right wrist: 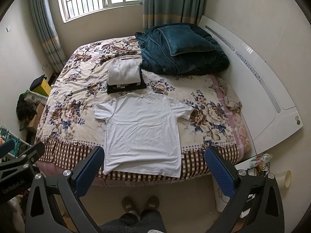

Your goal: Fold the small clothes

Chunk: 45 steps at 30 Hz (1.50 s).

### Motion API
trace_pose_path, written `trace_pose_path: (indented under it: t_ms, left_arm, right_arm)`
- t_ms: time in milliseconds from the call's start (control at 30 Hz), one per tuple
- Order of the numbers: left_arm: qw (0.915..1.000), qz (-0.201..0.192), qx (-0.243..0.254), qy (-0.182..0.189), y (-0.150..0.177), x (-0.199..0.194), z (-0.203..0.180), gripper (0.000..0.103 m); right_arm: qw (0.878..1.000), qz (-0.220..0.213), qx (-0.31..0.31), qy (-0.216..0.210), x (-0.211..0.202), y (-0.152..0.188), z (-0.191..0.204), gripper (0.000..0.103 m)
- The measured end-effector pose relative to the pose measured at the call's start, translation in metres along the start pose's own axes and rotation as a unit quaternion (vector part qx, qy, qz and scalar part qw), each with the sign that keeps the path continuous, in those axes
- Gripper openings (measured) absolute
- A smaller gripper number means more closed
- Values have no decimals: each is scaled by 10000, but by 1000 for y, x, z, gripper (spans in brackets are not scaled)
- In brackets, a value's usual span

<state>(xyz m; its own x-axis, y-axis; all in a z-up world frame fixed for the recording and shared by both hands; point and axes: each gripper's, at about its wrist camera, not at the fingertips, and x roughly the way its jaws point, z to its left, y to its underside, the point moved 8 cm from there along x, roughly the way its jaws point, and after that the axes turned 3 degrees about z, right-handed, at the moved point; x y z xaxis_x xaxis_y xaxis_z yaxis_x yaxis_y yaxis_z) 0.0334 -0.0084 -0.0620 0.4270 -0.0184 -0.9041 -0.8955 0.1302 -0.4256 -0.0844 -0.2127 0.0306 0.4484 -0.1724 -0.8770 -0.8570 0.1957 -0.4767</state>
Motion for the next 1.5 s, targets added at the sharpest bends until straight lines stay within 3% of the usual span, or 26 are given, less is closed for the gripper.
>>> trace_pose_path:
  t_ms: [1367, 1500]
  left_arm:
    - [10000, -58, -20, 16, -16, -4, -6, 103]
    - [10000, -58, -19, 19, -16, -4, -6, 103]
  right_arm:
    - [10000, -46, 5, -20, -9, -12, 10, 103]
    - [10000, -47, 1, -25, -19, -25, 14, 103]
